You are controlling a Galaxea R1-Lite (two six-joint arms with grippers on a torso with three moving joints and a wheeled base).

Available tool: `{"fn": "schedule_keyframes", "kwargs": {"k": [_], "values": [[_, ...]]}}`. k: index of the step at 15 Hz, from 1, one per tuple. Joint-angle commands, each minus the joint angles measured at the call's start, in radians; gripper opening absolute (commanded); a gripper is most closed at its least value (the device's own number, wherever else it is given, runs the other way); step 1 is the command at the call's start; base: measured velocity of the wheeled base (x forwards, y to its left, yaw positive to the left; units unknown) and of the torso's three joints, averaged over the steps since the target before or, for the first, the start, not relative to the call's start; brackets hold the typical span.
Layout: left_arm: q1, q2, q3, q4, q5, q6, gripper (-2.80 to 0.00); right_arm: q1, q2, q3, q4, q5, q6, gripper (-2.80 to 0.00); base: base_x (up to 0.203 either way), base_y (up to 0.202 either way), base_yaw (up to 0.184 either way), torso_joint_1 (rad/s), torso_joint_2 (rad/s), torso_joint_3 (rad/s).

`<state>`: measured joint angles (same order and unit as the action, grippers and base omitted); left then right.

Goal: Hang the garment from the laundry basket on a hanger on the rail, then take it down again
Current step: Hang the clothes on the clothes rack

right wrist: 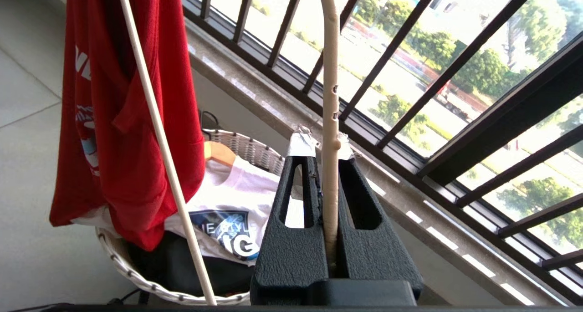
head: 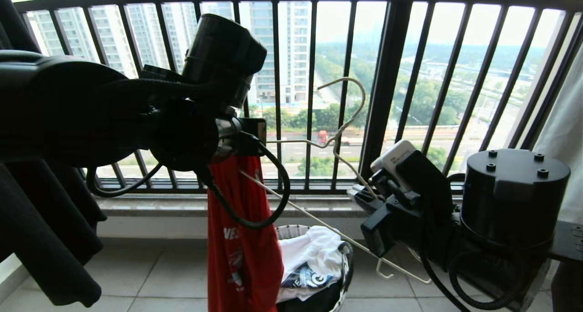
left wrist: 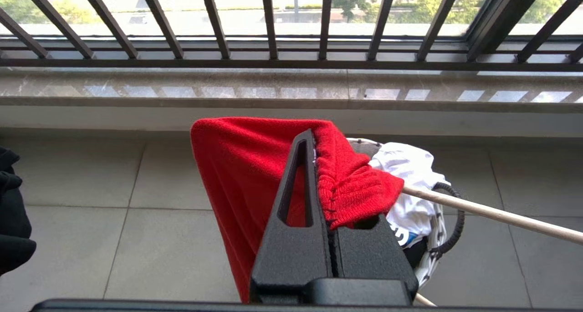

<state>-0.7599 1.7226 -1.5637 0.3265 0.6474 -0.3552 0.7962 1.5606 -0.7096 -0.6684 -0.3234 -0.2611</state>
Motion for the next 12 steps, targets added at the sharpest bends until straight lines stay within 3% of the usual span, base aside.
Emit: {"fn": "schedule_keyframes", "kwargs": {"k": [1, 4, 7, 10, 12], "values": [[-0.028, 0.006, -0.114, 0.085, 0.011, -0.072, -2.8, -0.003, 0.011, -0.004, -0.027, -0.026, -0.001, -2.8, 0.0, 0.0, 0.0, 0.0, 0.0, 0.0], [-0.075, 0.026, -0.225, 0.191, 0.022, -0.194, -2.8, -0.003, 0.027, -0.004, -0.028, -0.029, -0.001, -2.8, 0.0, 0.0, 0.0, 0.0, 0.0, 0.0], [-0.097, 0.013, -0.192, 0.196, -0.008, -0.269, -2.8, -0.002, 0.063, -0.011, -0.065, -0.026, 0.004, -2.8, 0.0, 0.0, 0.0, 0.0, 0.0, 0.0], [-0.093, -0.048, -0.184, 0.195, -0.261, -0.283, -2.8, 0.0, 0.111, -0.011, -0.097, -0.025, 0.024, -2.8, 0.0, 0.0, 0.0, 0.0, 0.0, 0.0], [-0.093, -0.046, -0.179, 0.194, -0.28, -0.301, -2.8, 0.002, 0.116, -0.016, -0.112, -0.025, 0.044, -2.8, 0.0, 0.0, 0.0, 0.0, 0.0, 0.0]]}}
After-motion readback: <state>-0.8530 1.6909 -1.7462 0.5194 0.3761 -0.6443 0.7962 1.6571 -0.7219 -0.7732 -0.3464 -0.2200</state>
